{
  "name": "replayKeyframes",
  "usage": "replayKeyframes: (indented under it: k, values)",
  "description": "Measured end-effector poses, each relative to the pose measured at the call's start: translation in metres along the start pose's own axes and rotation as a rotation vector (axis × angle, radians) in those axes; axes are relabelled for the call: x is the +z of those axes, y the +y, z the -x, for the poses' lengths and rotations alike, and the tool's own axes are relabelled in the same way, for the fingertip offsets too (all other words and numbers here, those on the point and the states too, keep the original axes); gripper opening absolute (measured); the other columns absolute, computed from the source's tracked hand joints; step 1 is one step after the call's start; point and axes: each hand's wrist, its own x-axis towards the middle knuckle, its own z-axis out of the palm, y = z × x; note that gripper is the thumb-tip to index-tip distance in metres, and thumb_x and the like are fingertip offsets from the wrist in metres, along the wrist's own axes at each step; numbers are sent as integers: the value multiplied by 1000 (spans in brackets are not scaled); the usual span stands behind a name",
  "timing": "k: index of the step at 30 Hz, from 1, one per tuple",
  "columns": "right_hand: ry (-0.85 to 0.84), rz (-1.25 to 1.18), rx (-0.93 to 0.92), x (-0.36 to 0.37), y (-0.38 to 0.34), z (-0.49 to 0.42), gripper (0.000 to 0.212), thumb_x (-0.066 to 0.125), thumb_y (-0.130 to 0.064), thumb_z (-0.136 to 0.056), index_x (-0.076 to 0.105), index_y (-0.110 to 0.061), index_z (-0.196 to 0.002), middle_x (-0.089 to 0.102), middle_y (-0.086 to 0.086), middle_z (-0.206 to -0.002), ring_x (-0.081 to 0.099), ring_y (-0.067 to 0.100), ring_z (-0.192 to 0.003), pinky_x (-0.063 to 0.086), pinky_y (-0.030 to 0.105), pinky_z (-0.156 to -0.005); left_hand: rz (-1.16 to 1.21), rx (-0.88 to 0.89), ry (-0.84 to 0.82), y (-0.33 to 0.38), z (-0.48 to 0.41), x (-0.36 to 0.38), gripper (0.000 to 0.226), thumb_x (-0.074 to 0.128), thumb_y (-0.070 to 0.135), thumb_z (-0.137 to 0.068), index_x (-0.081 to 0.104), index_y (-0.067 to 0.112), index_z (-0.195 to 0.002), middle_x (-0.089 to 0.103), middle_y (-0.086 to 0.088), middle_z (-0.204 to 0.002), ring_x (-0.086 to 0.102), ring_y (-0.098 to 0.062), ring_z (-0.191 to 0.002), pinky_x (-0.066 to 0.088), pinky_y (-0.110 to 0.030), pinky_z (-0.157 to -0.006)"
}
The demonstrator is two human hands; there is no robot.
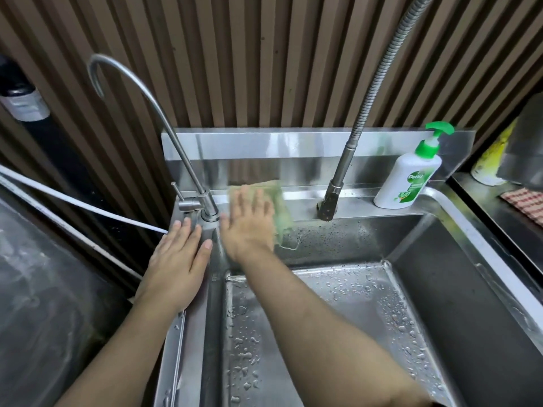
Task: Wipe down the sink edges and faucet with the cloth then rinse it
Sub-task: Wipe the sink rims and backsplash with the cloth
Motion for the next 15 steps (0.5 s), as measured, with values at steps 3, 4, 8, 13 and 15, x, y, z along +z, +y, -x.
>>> replayKeyframes:
  k: [3, 4, 8, 13, 15]
  values:
    - [-33, -19, -215, 0, 7, -3, 54, 7, -40, -100, -5, -22, -150, -11, -2, -158, -16, 24, -145, -9, 42, -117, 8, 6, 2, -1, 0, 1, 91, 1, 64, -75, 32, 10, -142, 19, -4, -155, 6, -10, -142, 1, -29, -117]
    - [-27, -10, -221, -2, 22, -4, 53, 5, -41, -100, -4, -24, -150, -10, -4, -159, -14, 21, -145, -8, 40, -118, 19, 5, 1, -2, 0, 1, 91, 2, 64, -76, 33, 11, -142, 19, -3, -155, 6, -9, -142, 1, -28, -117]
    - [59, -19, 64, -3, 74, -3, 57, 6, -48, -99, -6, -25, -149, -13, -1, -158, -13, 23, -145, -10, 40, -118, 43, 5, 2, -1, 1, 0, 82, 10, 60, -81, 34, 11, -141, 21, -2, -154, 6, -6, -140, 1, -27, -116]
    - [159, -124, 53, -2, 80, 6, 53, 22, -38, -101, 16, -19, -150, 8, 1, -159, 2, 23, -146, -3, 33, -117, 63, -12, -2, 0, 1, -1, 78, 12, 57, -82, 35, 12, -141, 21, -1, -154, 9, -10, -143, 0, -26, -116]
    - [220, -239, 37, -3, 86, 14, 45, 26, -34, -102, 39, -16, -141, 37, 8, -150, 27, 25, -140, 15, 33, -115, 62, -8, 3, 1, 1, -3, 83, 9, 61, -79, 35, 12, -141, 22, -2, -154, 9, -11, -143, -1, -24, -115]
